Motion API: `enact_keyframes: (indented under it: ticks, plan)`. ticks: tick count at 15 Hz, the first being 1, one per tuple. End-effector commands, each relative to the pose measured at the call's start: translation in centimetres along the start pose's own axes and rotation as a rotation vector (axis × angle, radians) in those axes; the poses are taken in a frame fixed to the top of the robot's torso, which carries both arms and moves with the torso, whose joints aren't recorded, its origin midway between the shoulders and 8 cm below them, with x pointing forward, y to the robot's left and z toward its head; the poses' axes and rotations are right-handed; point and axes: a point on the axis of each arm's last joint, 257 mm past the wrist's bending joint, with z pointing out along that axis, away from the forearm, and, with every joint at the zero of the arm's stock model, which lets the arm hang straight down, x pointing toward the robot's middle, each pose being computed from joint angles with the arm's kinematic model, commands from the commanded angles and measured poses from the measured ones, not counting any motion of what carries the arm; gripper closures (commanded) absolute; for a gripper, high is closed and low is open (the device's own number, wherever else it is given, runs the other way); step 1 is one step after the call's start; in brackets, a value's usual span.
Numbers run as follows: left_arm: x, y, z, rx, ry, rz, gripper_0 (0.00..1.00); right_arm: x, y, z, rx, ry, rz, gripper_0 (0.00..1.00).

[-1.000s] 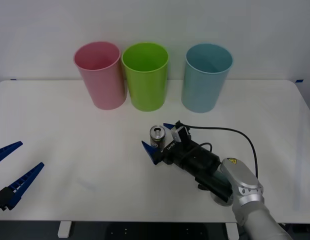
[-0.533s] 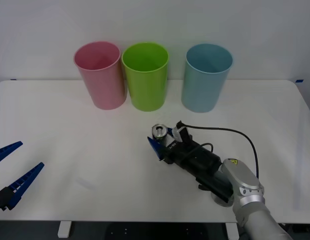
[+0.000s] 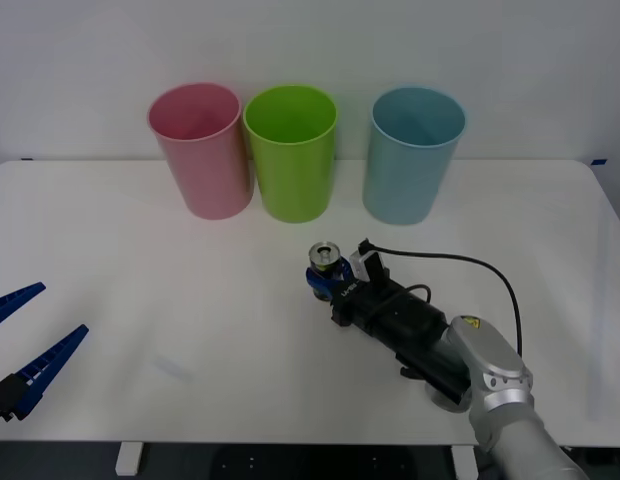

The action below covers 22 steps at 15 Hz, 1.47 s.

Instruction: Grasp the object on the table and drop it into the matching bin: aluminum can to the light blue bin, PET bottle to the pink bin.

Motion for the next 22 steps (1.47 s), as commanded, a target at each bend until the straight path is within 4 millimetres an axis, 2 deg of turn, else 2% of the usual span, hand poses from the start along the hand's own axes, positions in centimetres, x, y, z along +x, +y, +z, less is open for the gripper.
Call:
enact_keyframes:
  ticks: [1,9,17,22]
  plan:
    - [0.0,0.0,0.0,0.000,0.000,0.000,0.00,-0.5,-0.8,-0.4,0.003,-0.008,-0.011,1.00]
    - [0.0,0.0,0.0,0.000,0.000,0.000,0.00,-3.9,-3.9,-3.2,0.028,-0.078,-0.001,1.00]
    - [0.0,0.0,0.0,0.000,0.000,0.000,0.00,-11.6,-6.3,-5.8,-0.024,-0.203,0.101,1.00]
    - [0.0,0.0,0.0,0.000,0.000,0.000,0.00,-17.1,-7.4,-7.3,-0.027,-0.276,0.029,1.00]
